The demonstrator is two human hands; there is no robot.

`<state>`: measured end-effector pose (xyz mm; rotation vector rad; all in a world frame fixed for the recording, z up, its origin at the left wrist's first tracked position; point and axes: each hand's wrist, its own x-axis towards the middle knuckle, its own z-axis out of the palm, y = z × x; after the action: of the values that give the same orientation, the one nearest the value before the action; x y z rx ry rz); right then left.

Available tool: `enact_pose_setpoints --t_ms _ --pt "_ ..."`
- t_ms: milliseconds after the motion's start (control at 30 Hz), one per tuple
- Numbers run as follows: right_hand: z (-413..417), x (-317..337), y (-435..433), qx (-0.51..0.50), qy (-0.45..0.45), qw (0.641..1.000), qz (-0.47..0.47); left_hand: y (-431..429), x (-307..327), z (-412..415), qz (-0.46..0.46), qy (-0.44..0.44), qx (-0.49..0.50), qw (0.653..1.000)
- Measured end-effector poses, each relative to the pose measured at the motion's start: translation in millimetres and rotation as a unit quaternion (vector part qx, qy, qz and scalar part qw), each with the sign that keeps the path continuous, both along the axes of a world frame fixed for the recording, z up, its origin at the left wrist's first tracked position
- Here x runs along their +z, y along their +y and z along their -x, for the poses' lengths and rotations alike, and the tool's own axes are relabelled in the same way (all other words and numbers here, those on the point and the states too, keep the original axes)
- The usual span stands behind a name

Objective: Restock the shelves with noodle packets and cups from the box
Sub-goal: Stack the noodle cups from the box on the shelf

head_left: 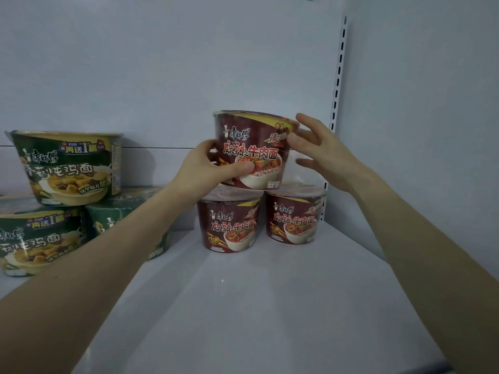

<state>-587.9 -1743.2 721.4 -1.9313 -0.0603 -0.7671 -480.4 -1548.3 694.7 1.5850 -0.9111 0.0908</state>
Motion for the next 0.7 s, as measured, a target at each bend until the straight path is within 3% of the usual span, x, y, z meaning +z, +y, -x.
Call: enact_pose_setpoints --t_ms 167,300,700 --pt "10 -23 -26 -0.118 0.127 0.968 0.182 4 -4 -1 0.056 -0.010 0.055 0.997" --pt "5 -45 -31 -0.132 0.190 0.931 0.283 5 -6 1 0.068 -0.007 0.064 0.996" --pt "18 -46 -43 -0.091 0.186 0.929 0.306 0 -8 3 0.087 0.001 0.056 0.995"
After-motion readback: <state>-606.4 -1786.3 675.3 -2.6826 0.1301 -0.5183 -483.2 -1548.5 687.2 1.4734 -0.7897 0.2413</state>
